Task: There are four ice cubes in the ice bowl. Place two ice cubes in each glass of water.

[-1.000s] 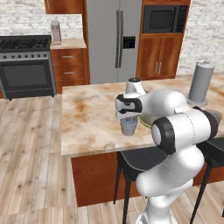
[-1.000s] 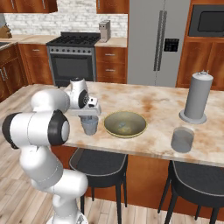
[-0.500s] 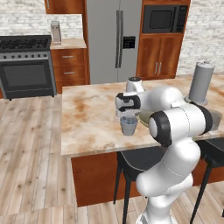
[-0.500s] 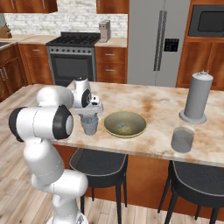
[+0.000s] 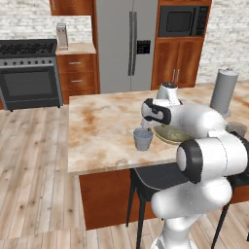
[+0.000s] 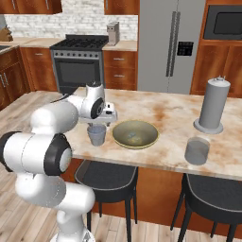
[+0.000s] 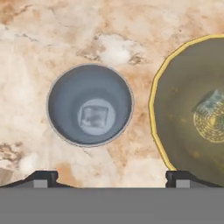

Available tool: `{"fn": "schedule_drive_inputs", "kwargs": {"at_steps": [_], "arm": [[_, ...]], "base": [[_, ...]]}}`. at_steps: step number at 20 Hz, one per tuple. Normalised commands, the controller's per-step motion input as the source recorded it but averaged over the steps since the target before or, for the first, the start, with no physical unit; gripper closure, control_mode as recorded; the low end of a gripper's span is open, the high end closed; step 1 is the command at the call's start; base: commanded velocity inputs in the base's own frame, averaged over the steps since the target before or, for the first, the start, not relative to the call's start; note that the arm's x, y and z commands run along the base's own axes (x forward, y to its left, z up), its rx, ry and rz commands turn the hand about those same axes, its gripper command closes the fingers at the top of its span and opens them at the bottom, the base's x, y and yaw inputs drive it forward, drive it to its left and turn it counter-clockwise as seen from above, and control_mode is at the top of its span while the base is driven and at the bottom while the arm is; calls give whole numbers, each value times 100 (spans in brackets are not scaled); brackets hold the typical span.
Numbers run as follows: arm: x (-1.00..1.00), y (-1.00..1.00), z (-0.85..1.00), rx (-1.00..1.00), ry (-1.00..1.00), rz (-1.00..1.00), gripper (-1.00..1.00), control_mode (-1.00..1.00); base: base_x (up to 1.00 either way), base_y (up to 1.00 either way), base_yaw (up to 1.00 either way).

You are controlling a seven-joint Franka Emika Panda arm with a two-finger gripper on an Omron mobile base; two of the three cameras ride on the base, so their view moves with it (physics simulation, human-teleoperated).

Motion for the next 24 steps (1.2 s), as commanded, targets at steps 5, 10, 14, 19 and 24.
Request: {"fn": "schedule_drive_inputs", "kwargs": {"at_steps": [5,10,14,19,24], "arm": [[-96,-90,43,14,-16,0,-100,-100],[-5,-90,24,7,4,-11,-100,-100],[66,-65,10,4,25,-16,-100,-100],[64,-49,-1,1,19,-1,-100,-100],[36,-34,-24,2,11,1,-100,-100]], "base": [[0,0,0],[0,0,0],[0,0,0],[0,0,0],[0,0,0]]}}
